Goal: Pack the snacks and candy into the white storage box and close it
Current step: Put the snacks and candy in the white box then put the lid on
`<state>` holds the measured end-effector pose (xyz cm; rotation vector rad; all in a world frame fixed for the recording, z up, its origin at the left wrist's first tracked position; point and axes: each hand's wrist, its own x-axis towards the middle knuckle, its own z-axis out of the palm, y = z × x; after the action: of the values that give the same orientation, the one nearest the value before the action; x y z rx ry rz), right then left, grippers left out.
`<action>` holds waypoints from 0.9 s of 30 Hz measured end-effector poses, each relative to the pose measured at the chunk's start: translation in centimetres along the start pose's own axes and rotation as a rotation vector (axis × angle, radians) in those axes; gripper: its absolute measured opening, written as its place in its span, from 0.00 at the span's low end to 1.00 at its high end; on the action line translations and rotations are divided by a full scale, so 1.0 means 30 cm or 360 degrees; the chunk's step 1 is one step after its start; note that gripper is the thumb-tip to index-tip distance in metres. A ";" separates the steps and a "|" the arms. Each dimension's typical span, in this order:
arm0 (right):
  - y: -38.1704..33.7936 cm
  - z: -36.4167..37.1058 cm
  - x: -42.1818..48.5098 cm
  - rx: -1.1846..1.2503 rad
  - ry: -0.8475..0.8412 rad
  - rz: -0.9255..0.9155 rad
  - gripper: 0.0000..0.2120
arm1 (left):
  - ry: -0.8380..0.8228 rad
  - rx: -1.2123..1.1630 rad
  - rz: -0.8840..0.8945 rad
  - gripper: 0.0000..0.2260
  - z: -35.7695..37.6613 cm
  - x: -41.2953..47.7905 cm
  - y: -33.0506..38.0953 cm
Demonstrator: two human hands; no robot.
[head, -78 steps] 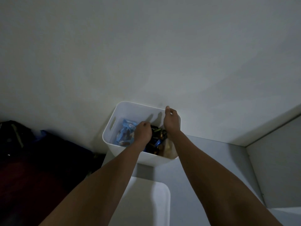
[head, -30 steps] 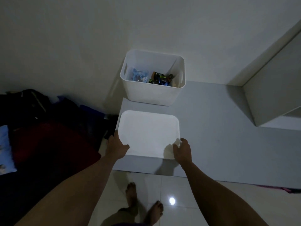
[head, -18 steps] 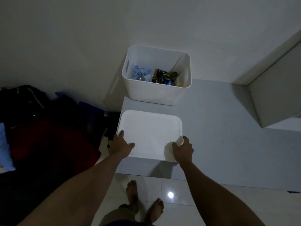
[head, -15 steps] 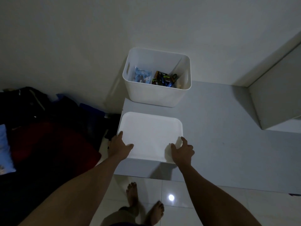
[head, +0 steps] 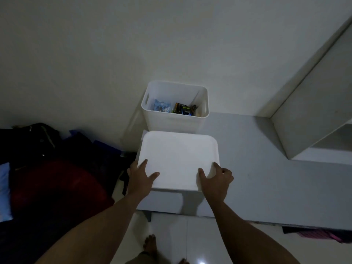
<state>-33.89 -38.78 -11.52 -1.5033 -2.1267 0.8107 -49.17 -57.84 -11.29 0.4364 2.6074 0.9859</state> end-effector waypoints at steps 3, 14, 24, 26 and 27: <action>-0.015 -0.070 0.011 0.0091 0.0133 -0.0139 0.30 | 0.0118 -0.0079 0.0126 0.33 -0.011 -0.031 0.057; -0.240 -0.165 0.155 0.0327 0.0216 -0.0333 0.40 | 0.0415 -0.0097 0.0431 0.36 -0.197 0.130 0.242; -0.378 0.024 0.333 0.0196 0.0114 -0.0357 0.38 | 0.0458 -0.0067 0.0352 0.37 -0.213 0.413 0.219; -0.410 0.071 0.389 0.0176 0.0090 -0.0350 0.38 | 0.0425 -0.0073 0.0326 0.38 -0.211 0.494 0.218; -0.426 0.096 0.422 0.0167 0.0079 -0.0342 0.38 | 0.0411 -0.0076 0.0313 0.38 -0.210 0.538 0.221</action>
<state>-48.90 -30.67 -5.17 -1.2056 -2.1289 0.7856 -65.12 -50.49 -5.30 0.5988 2.8016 1.2402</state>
